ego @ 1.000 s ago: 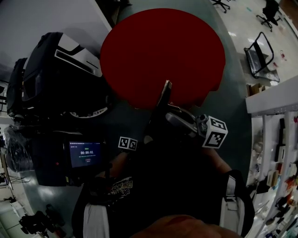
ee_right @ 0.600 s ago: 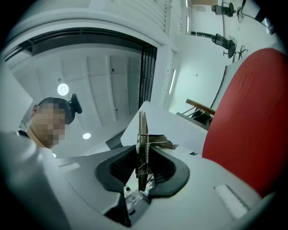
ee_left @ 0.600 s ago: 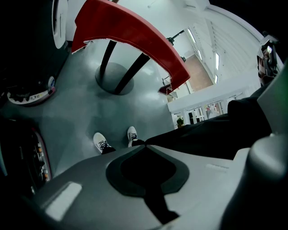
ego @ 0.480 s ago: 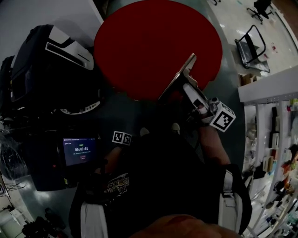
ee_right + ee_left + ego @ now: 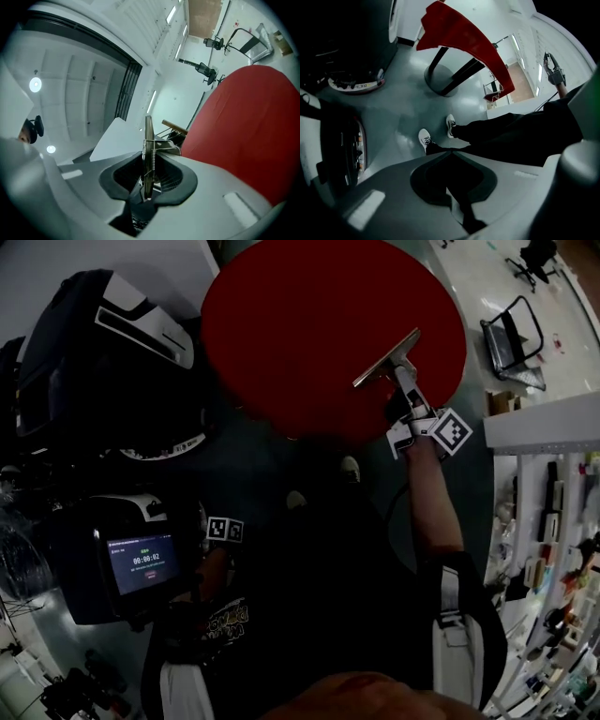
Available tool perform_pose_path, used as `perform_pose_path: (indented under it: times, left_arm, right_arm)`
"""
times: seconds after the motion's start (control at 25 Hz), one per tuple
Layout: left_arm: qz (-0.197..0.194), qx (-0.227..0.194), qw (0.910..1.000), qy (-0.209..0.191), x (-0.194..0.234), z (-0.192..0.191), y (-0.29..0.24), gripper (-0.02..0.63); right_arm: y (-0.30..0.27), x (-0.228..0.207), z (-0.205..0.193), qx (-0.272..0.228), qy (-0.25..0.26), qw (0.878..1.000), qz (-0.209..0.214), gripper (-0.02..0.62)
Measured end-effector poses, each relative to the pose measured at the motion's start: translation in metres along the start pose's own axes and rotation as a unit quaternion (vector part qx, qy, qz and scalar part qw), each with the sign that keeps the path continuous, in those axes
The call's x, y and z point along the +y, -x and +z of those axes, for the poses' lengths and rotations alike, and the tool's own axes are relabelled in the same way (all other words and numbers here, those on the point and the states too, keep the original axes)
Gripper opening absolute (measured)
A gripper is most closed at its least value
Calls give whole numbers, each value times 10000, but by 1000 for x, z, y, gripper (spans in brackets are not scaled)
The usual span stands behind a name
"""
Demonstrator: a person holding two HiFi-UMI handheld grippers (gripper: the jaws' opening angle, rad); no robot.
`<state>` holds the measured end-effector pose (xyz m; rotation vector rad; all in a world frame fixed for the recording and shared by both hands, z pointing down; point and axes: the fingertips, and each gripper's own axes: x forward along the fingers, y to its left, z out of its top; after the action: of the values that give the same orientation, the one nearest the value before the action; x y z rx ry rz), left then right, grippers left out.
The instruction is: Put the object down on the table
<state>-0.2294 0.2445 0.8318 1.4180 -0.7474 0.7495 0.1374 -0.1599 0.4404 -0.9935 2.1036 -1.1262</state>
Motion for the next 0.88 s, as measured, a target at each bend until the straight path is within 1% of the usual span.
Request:
perform_pose_path:
  times: [0.16,0.24,0.32,0.4,0.44,0.52,0.6,0.68,0.76,0.8,0.88]
  left_arm:
    - [114,-172,9984,533,5,-16,4,12]
    - [137,-299,9962,810,1,-18,2,12]
    - [73,-550,9931,1029,-16,-7,-3,12]
    - [-142,-879,9887,1206,-42,14,-8,12]
    - [-270,-1060,9860,1256,-55,28,-10,12]
    - [-442,-1366,9811,1295,-81,56,-14,12]
    - [-468,-1549,9783,1292,-108,78,-26,12]
    - [-414,-1640,9782,1201,-135,94,-42,12]
    - [-304,-1636,9796,1128,-154,98,-51,12]
    - [-242,-1635,9790,1190,-160,94,-53,12]
    - [-163,-1686,9732,1553,-169,79,-57,12]
  right_arm:
    - [-35,-46,9,70,-562,9980,-271,89]
    - [-52,-72,6,306,-661,9957,-566,89]
    - [-73,-97,2,643,-723,9921,-798,89]
    - [-101,-119,-5,986,-848,9881,-826,89]
    - [-116,-130,-10,1159,-905,9857,-822,89]
    - [-145,-153,-22,1520,-976,9790,-940,89]
    - [-165,-182,-28,1902,-964,9703,-1141,89]
    - [-184,-210,-31,2238,-942,9612,-1312,89]
    - [-208,-227,-38,2498,-966,9532,-1403,89]
    - [-221,-232,-45,2624,-998,9493,-1416,89]
    - [-246,-239,-64,2884,-1051,9410,-1423,89]
